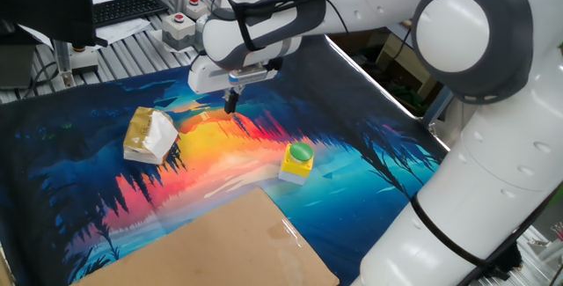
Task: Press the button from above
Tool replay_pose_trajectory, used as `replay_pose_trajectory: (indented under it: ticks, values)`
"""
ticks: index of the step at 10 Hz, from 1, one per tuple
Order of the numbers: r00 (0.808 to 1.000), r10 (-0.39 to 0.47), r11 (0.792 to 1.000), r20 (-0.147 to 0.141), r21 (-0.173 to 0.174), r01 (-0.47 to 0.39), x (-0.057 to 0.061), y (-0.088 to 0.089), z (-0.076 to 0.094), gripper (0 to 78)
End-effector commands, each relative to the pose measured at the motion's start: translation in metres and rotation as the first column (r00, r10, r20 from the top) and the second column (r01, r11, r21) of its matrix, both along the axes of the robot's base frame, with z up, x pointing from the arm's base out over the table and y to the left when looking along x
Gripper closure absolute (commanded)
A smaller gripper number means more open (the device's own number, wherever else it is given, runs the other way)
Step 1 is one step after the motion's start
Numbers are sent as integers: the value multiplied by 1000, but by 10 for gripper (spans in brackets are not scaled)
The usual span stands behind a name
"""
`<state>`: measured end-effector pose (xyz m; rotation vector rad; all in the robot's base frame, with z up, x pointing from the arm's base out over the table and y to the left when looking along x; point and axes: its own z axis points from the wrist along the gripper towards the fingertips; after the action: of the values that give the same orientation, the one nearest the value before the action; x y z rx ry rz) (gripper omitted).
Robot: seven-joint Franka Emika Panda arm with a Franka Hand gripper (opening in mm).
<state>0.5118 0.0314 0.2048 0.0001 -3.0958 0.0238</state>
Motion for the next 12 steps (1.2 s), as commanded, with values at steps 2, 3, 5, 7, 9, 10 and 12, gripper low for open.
replay_pose_trajectory:
  ticks: [2, 3, 5, 7, 9, 10, 12]
  values:
    - [1000, 5, 1000, 0, 10, -5, 2, 1, 9, 776]
    - [1000, 4, 1000, -2, 10, -4, 2, 2, 14, 776]
    - [1000, 5, 1000, -3, 9, -5, 3, 3, 19, 776]
    - [1000, 8, 1000, -2, 9, -7, 3, 3, 21, 776]
    - [1000, 5, 1000, -2, 9, -5, 3, 3, 26, 776]
    - [1000, 4, 1000, -3, 8, -4, 2, 3, 34, 776]
    - [1000, 4, 1000, -8, 8, -4, 1, 3, 53, 776]
